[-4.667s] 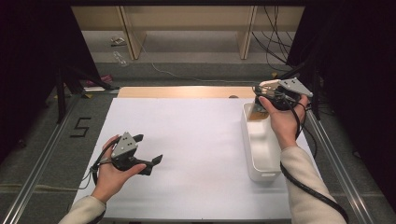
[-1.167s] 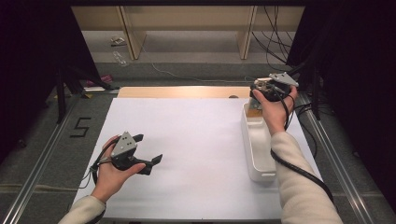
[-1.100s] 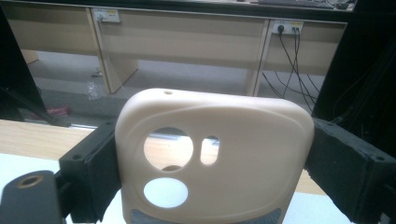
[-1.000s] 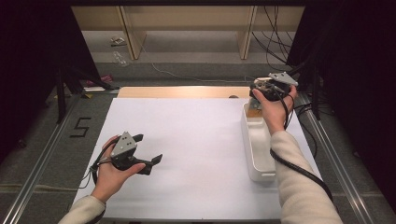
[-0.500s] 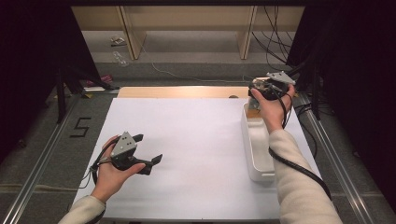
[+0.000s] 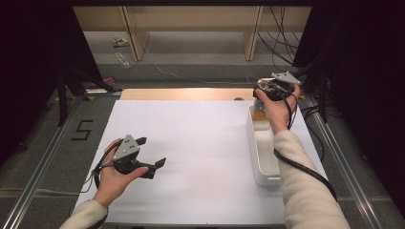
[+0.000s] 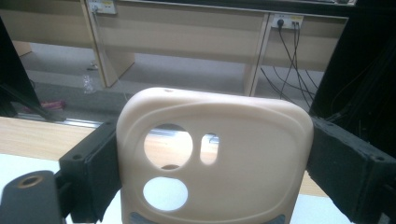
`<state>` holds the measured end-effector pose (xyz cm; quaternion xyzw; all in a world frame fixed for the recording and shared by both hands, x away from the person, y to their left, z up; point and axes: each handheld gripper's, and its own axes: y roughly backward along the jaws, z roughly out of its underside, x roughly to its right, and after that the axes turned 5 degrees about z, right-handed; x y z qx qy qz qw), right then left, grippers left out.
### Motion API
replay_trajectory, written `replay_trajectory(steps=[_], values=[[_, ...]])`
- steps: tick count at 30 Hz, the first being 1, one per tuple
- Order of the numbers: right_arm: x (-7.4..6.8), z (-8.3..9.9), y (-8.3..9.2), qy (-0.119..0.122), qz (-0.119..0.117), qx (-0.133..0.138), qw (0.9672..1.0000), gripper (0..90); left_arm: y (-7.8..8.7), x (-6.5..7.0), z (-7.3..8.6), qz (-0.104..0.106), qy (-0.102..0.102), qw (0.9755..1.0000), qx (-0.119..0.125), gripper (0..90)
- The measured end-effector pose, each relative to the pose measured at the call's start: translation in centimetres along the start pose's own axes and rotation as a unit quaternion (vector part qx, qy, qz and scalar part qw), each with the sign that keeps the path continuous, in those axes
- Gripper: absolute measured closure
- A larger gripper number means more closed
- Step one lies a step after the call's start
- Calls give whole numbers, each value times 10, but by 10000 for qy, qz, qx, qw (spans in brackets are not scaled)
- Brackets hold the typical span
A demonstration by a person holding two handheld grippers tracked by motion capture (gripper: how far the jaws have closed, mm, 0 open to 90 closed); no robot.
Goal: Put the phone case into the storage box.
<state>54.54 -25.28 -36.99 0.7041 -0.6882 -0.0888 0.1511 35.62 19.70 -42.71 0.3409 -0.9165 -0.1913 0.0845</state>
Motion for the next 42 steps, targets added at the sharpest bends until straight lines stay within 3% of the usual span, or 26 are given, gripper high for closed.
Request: replay_trajectory(steps=[42], values=[[-14, 8, -11, 282, 130, 45, 9995, 119, 0, 0, 1, 35, 1, 10000, -19, 0]])
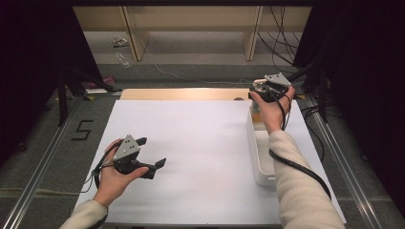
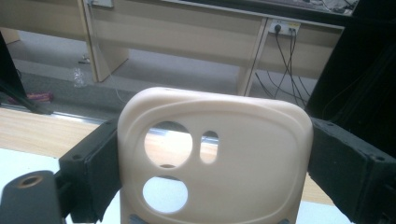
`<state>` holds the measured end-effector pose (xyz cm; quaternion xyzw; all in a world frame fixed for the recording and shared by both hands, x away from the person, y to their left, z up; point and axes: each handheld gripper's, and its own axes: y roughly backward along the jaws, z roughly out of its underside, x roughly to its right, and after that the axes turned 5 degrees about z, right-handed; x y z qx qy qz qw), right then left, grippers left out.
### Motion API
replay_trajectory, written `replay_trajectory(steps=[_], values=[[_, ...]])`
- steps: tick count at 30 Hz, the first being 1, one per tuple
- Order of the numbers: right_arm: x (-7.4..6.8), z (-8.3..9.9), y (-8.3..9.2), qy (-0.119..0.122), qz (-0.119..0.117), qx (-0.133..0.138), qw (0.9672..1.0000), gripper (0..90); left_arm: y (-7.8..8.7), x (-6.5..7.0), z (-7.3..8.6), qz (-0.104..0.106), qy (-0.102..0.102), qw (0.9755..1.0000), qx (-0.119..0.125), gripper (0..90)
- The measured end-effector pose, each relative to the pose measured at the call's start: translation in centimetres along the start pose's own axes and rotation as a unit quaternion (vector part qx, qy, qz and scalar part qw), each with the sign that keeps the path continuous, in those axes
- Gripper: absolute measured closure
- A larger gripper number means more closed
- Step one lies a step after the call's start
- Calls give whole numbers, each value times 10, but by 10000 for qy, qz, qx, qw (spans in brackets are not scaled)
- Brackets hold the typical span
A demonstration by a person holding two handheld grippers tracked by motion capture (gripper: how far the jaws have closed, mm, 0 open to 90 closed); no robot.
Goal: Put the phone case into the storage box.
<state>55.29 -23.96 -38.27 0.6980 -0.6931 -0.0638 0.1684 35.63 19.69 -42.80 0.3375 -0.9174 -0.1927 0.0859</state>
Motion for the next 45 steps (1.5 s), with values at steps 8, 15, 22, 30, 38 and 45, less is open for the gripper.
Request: replay_trajectory(steps=[8, 15, 22, 30, 38, 45], values=[[1, 6, -3, -26, 1, -44, 10000, 118, 0, 0, 0, -1, -3, 10000, -3, 0], [3, 9, -5, -45, 6, -96, 9999, 116, 0, 0, 0, 3, 0, 10000, -2, 0], [3, 11, -6, -80, -19, -148, 9999, 115, 0, 0, 0, 5, 4, 10000, -1, 0], [4, 14, -8, -140, -30, -228, 9996, 114, -1, 0, 0, 10, 10, 10000, -2, 0], [3, 18, -9, -144, -41, -295, 9995, 113, 0, 0, 0, 13, 8, 10000, -3, 0], [4, 20, -9, -200, -50, -334, 9992, 113, -1, 0, 0, 14, 8, 10000, -4, 0]])
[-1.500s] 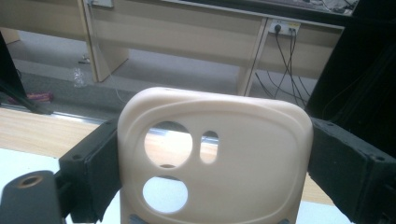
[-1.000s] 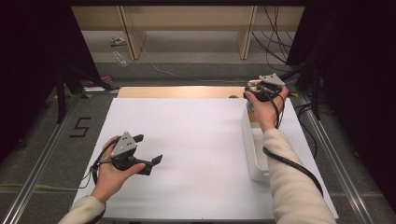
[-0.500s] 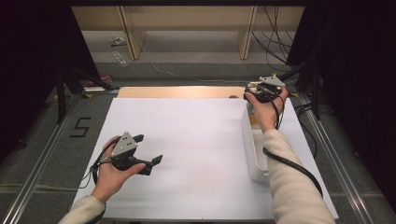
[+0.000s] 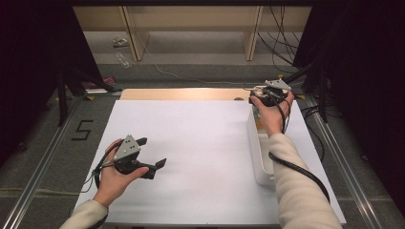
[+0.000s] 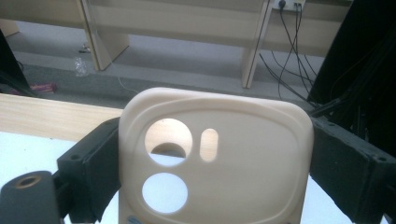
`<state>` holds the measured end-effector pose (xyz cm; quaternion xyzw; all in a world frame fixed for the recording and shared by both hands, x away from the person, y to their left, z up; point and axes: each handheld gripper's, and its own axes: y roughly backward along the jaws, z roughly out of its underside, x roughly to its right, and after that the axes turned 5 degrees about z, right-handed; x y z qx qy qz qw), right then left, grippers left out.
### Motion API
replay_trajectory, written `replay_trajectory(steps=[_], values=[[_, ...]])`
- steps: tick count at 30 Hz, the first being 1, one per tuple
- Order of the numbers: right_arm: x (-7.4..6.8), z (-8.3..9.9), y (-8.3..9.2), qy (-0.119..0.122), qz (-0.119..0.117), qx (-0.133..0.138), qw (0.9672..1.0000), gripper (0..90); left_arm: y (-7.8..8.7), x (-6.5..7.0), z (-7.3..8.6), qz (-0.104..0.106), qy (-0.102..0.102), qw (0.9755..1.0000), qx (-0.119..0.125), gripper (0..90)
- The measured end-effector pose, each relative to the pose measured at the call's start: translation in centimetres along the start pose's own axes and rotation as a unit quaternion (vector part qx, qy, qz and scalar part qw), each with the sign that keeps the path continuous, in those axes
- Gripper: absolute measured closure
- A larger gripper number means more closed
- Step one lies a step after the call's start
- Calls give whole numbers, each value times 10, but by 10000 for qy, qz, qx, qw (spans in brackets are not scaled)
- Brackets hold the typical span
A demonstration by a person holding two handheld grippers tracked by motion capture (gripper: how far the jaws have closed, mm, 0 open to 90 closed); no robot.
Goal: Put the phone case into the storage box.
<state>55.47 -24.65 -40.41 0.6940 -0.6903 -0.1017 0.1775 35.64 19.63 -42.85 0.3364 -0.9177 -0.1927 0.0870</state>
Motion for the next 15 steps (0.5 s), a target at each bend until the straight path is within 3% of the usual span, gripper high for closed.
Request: replay_trajectory(steps=[15], values=[[2, 8, 1, -111, -30, -137, 9998, 108, 0, 0, 0, 3, -12, 10000, -14, 0]])
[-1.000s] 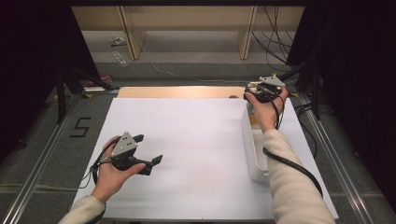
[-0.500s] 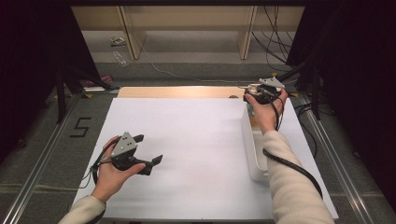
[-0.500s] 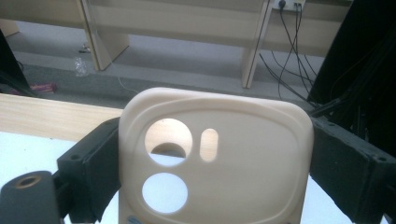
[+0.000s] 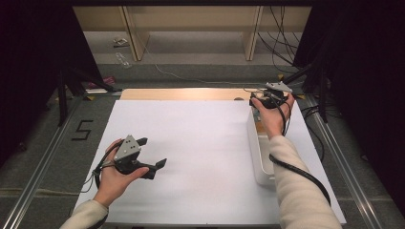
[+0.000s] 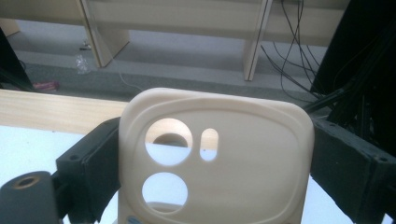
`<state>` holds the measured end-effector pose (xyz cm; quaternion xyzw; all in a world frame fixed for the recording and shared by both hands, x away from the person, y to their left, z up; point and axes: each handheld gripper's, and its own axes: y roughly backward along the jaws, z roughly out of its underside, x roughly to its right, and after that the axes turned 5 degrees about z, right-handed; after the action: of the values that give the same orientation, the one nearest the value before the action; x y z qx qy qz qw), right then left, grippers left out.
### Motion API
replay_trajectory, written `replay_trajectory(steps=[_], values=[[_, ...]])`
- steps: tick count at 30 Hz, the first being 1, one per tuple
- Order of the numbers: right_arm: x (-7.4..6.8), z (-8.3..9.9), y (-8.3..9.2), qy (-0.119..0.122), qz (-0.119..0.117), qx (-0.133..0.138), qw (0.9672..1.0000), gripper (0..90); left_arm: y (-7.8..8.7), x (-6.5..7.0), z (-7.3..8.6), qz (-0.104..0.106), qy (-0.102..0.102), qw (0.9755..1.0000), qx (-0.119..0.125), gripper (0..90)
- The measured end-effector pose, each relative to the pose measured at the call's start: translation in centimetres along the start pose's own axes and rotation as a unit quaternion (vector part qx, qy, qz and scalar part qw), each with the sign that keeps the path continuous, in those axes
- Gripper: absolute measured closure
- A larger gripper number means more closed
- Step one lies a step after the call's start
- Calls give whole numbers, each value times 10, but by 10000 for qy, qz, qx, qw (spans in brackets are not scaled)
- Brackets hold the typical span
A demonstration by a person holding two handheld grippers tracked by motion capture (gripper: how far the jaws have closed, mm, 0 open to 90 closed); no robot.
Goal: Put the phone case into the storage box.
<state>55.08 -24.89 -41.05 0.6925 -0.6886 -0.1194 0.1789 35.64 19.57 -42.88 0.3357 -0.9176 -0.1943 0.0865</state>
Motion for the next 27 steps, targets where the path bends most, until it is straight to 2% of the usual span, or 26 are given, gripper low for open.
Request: replay_trajectory(steps=[27], values=[[-3, 8, 2, 136, -66, -65, 9999, 92, -1, 0, 0, 14, -24, 10000, -30, 0]])
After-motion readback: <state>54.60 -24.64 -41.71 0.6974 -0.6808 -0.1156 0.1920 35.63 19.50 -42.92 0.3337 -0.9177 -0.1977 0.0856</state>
